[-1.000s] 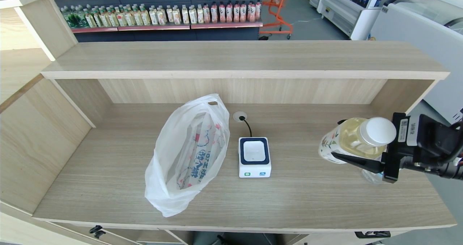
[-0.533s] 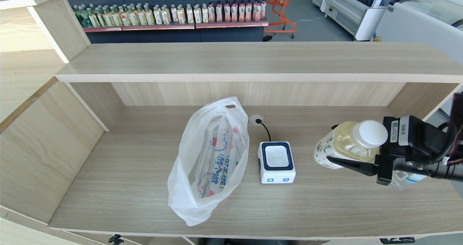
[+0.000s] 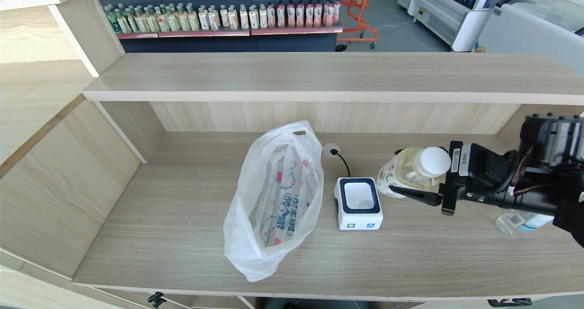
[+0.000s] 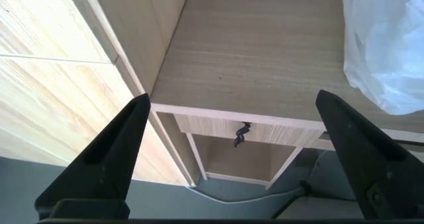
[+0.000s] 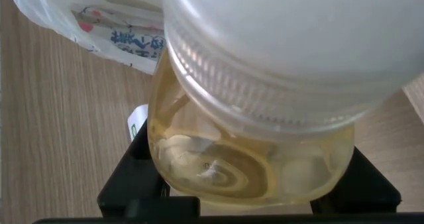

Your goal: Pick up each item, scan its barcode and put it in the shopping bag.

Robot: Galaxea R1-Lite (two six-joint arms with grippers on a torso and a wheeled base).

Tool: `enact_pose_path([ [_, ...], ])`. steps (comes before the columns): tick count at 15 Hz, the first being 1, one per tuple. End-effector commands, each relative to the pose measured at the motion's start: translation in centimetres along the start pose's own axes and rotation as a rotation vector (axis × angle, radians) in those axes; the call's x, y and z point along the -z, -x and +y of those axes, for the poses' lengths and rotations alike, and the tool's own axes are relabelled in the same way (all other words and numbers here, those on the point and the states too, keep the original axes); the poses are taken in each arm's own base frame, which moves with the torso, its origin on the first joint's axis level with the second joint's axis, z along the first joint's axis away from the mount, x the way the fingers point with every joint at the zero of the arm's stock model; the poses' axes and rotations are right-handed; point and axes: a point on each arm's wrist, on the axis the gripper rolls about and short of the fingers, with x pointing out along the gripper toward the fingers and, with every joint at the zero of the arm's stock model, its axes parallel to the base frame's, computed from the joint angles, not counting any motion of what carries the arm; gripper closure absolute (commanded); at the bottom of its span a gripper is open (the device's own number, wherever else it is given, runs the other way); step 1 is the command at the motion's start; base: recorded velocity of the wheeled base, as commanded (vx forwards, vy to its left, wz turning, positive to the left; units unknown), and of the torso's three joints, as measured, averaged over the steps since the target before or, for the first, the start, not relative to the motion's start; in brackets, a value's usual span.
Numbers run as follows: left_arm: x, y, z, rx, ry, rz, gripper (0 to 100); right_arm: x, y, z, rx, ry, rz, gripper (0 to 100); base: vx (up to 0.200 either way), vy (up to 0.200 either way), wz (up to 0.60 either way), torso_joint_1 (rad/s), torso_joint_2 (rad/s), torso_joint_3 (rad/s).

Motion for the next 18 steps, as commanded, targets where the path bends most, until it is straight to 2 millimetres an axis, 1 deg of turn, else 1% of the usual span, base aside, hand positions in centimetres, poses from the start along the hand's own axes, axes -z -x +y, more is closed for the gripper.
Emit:
enact_pose_path([
  [1,0.0,0.0,0.0,-0.001,0.000,0.000,0,1.7,-1.5,0.8,-0.053,-0.017,0.006,100,0.000,0.000,0.00,0.000,0.00,0.000],
  [5,0.0,0.0,0.0,-0.001,0.001,0.000,0,3.2,-2.7,1.7,-0.109,0.067,-0.007,100,0.000,0.000,0.00,0.000,0.00,0.000],
  [7,0.0,0.0,0.0,-0.001,0.000,0.000,0,3.6,-3.3,2.0,-0.125,0.081,-0.009,100,0.000,0.000,0.00,0.000,0.00,0.000],
  [9,0.0,0.0,0.0,-0.001,0.000,0.000,0,4.6,-4.4,1.7,-0.120,0.122,-0.028,100,0.000,0.000,0.00,0.000,0.00,0.000],
  [11,0.0,0.0,0.0,-0.001,0.000,0.000,0,5.2,-5.3,1.3,-0.109,0.137,-0.035,100,0.000,0.000,0.00,0.000,0.00,0.000],
  [18,0.0,0.0,0.0,-0.001,0.000,0.000,0,6.6,-6.6,1.4,-0.104,0.142,-0.054,100,0.000,0.000,0.00,0.000,0.00,0.000],
])
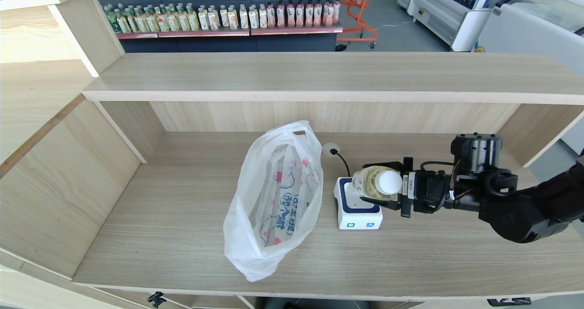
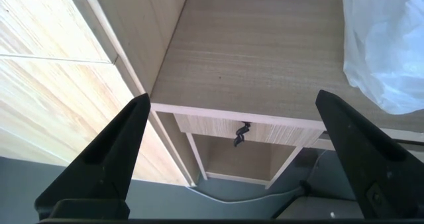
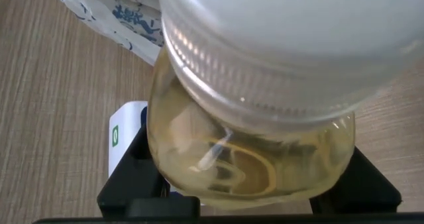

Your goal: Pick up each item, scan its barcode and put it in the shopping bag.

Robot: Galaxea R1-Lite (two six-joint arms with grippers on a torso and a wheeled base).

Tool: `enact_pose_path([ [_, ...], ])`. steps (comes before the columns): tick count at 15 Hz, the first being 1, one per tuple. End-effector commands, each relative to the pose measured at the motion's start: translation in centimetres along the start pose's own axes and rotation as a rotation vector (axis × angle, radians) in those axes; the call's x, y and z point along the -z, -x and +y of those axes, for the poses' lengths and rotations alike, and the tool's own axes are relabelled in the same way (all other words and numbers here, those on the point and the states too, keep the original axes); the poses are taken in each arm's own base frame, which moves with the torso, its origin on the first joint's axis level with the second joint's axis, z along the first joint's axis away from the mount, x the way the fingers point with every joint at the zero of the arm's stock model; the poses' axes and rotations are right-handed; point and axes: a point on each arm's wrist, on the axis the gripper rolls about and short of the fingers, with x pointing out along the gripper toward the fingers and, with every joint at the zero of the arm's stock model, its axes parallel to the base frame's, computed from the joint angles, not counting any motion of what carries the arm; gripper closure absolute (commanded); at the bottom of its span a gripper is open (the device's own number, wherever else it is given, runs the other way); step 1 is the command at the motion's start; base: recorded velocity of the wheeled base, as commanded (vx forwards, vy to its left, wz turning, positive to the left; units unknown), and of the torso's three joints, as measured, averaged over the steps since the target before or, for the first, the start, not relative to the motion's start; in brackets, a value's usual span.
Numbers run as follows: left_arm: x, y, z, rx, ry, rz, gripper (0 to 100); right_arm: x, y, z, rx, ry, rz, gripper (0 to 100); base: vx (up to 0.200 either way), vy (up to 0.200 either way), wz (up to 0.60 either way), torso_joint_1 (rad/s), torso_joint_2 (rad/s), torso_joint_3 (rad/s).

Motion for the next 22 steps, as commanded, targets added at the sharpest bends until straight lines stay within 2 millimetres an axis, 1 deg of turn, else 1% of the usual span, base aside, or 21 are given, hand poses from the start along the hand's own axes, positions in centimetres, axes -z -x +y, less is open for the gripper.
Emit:
enact_pose_path([
  [1,0.0,0.0,0.0,-0.001,0.000,0.000,0,0.6,-0.3,0.4,-0.012,-0.018,0.013,100,0.000,0.000,0.00,0.000,0.00,0.000],
  [3,0.0,0.0,0.0,-0.001,0.000,0.000,0,0.8,-0.5,0.3,-0.010,-0.015,0.011,100,0.000,0.000,0.00,0.000,0.00,0.000],
  [4,0.0,0.0,0.0,-0.001,0.000,0.000,0,0.8,-0.6,-0.1,0.000,-0.004,0.007,100,0.000,0.000,0.00,0.000,0.00,0.000],
  [6,0.0,0.0,0.0,-0.001,0.000,0.000,0,0.4,-0.4,-0.5,0.021,-0.013,0.000,100,0.000,0.000,0.00,0.000,0.00,0.000],
  [8,0.0,0.0,0.0,-0.001,0.000,0.000,0,-2.5,1.2,-2.8,0.095,-0.137,-0.035,100,0.000,0.000,0.00,0.000,0.00,0.000],
  [9,0.0,0.0,0.0,-0.001,0.000,0.000,0,-4.1,2.2,-3.8,0.141,-0.241,-0.041,100,0.000,0.000,0.00,0.000,0.00,0.000],
  [10,0.0,0.0,0.0,-0.001,0.000,0.000,0,-4.9,2.8,-4.3,0.182,-0.336,-0.029,100,0.000,0.000,0.00,0.000,0.00,0.000],
  [11,0.0,0.0,0.0,-0.001,0.000,0.000,0,-5.7,3.3,-4.8,0.270,-0.516,0.016,100,0.000,0.000,0.00,0.000,0.00,0.000],
  [12,0.0,0.0,0.0,-0.001,0.000,0.000,0,-6.2,2.7,-4.8,0.325,-0.657,0.042,100,0.000,0.000,0.00,0.000,0.00,0.000],
  [13,0.0,0.0,0.0,-0.001,0.000,0.000,0,-6.6,1.5,-4.6,0.363,-0.804,0.064,100,0.000,0.000,0.00,0.000,0.00,0.000],
  [14,0.0,0.0,0.0,-0.001,0.000,0.000,0,-6.6,0.0,-4.1,0.354,-0.891,0.074,100,0.000,0.000,0.00,0.000,0.00,0.000],
  [16,0.0,0.0,0.0,-0.001,0.000,0.000,0,-6.5,-3.0,-2.2,0.281,-1.015,0.073,100,0.000,0.000,0.00,0.000,0.00,0.000],
  [18,0.0,0.0,0.0,-0.001,0.000,0.000,0,-6.4,-5.3,-0.8,0.229,-1.070,0.052,100,0.000,0.000,0.00,0.000,0.00,0.000],
  [20,0.0,0.0,0.0,-0.001,0.000,0.000,0,-5.9,-7.1,0.1,0.204,-1.075,0.035,100,0.000,0.000,0.00,0.000,0.00,0.000],
  [21,0.0,0.0,0.0,-0.001,0.000,0.000,0,-5.9,-8.7,0.4,0.186,-1.064,0.010,100,0.000,0.000,0.00,0.000,0.00,0.000],
  [22,0.0,0.0,0.0,-0.001,0.000,0.000,0,-5.8,-9.8,0.4,0.171,-1.061,-0.012,100,0.000,0.000,0.00,0.000,0.00,0.000],
])
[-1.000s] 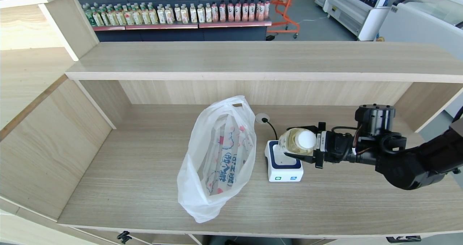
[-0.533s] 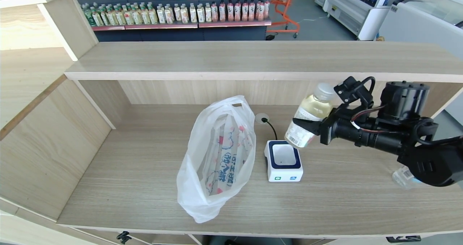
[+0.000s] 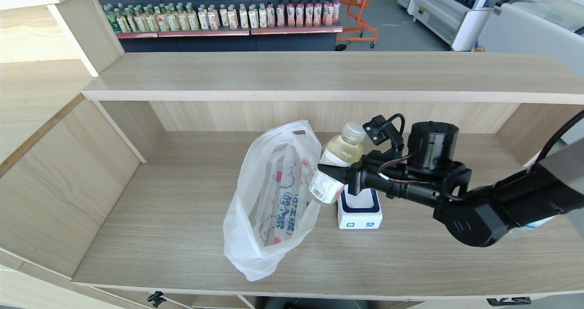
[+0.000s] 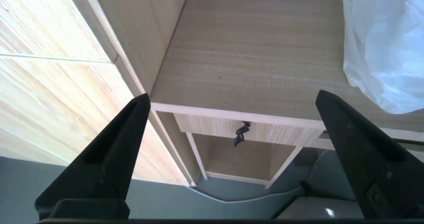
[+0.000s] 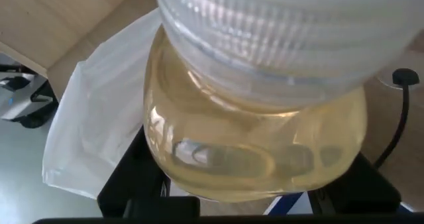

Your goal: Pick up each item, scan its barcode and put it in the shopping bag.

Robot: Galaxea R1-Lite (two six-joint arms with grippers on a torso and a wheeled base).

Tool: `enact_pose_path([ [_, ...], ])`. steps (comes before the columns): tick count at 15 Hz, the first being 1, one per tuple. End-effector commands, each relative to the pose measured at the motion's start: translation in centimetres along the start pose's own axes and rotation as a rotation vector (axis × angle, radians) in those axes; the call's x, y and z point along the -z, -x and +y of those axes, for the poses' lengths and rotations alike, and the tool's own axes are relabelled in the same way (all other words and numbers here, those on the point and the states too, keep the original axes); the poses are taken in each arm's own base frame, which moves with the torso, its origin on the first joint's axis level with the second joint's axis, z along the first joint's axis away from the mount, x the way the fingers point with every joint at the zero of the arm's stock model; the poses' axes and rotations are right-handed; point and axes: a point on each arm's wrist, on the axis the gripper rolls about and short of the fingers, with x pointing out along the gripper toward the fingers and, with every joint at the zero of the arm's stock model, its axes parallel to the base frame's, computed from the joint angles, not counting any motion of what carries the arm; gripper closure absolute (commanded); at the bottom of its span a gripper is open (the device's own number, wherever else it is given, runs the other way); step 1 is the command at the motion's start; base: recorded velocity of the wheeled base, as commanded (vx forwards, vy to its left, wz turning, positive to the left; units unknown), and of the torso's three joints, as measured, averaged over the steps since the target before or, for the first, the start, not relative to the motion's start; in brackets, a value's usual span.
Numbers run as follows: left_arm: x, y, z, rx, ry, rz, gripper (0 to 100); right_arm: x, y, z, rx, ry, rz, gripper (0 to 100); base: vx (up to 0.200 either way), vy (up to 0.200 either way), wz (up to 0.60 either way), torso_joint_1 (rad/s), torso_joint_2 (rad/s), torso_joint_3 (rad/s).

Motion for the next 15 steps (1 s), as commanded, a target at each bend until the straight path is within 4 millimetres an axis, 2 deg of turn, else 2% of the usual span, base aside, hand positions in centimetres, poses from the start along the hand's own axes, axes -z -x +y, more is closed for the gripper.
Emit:
enact_pose_path([
  [1,0.0,0.0,0.0,-0.001,0.000,0.000,0,2.3,-3.0,0.2,-0.053,-0.013,0.030,100,0.000,0.000,0.00,0.000,0.00,0.000],
  [5,0.0,0.0,0.0,-0.001,0.000,0.000,0,4.7,-5.7,1.2,-0.103,0.002,0.031,100,0.000,0.000,0.00,0.000,0.00,0.000],
  [9,0.0,0.0,0.0,-0.001,0.000,0.000,0,5.6,-7.9,2.0,-0.137,0.038,0.019,100,0.000,0.000,0.00,0.000,0.00,0.000],
  [11,0.0,0.0,0.0,-0.001,0.000,0.000,0,6.5,-9.6,2.8,-0.165,0.107,0.010,100,0.000,0.000,0.00,0.000,0.00,0.000],
  [14,0.0,0.0,0.0,-0.001,0.000,0.000,0,7.3,-10.9,3.3,-0.180,0.192,-0.003,100,0.000,0.000,0.00,0.000,0.00,0.000],
  [15,0.0,0.0,0.0,-0.001,0.000,0.000,0,7.4,-11.0,3.2,-0.180,0.209,-0.004,0,0.000,0.000,0.00,0.000,0.00,0.000],
])
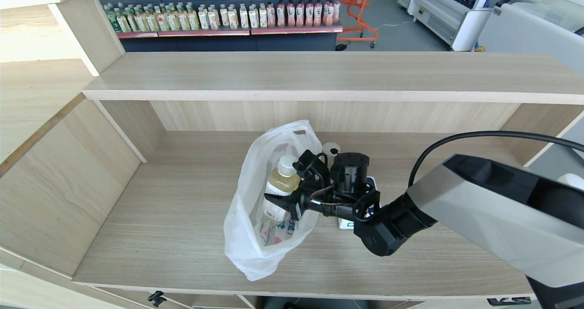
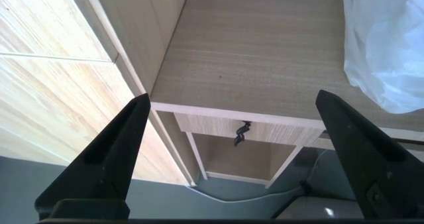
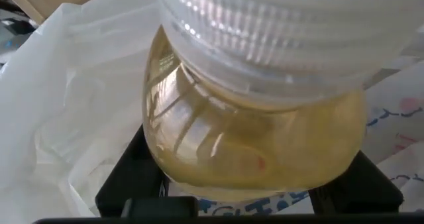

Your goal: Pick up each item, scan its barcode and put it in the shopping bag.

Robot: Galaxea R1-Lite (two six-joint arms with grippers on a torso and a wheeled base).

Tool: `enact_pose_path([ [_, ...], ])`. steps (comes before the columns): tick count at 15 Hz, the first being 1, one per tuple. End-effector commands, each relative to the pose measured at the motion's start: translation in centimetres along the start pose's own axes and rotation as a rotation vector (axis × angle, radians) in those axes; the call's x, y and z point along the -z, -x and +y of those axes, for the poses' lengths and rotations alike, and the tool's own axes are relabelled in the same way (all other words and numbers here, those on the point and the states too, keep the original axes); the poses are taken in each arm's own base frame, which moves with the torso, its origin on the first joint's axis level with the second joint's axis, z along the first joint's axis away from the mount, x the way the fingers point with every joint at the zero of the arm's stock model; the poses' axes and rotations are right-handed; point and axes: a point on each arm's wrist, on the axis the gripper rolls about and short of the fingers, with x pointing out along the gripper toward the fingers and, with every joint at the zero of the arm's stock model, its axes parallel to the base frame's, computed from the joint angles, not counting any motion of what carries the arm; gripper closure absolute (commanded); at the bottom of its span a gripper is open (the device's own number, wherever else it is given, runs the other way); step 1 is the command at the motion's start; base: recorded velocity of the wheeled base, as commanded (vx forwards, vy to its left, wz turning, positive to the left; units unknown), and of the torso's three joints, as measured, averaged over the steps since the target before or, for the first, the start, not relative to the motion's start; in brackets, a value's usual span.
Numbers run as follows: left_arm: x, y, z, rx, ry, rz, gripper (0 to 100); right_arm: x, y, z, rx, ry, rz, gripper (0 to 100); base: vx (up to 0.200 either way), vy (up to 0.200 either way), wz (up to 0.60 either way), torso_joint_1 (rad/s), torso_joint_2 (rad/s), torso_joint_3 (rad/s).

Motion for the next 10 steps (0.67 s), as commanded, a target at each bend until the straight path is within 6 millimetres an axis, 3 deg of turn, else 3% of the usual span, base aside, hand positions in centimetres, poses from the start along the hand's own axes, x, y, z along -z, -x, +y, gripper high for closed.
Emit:
enact_pose_path([
  [1,0.0,0.0,0.0,0.000,0.000,0.000,0,0.9,-0.6,0.2,-0.011,-0.004,0.012,0,0.000,0.000,0.00,0.000,0.00,0.000],
  [5,0.0,0.0,0.0,0.000,0.000,0.000,0,-1.5,0.5,-0.2,-0.016,-0.155,-0.027,0,0.000,0.000,0.00,0.000,0.00,0.000],
  [7,0.0,0.0,0.0,0.000,0.000,0.000,0,-4.9,2.4,-0.4,-0.013,-0.351,-0.058,0,0.000,0.000,0.00,0.000,0.00,0.000],
  [9,0.0,0.0,0.0,0.000,0.000,0.000,0,-7.4,5.2,-1.0,-0.007,-0.452,-0.036,0,0.000,0.000,0.00,0.000,0.00,0.000],
  [10,0.0,0.0,0.0,0.000,0.000,0.000,0,-8.6,7.9,-1.4,0.025,-0.513,0.020,0,0.000,0.000,0.00,0.000,0.00,0.000],
])
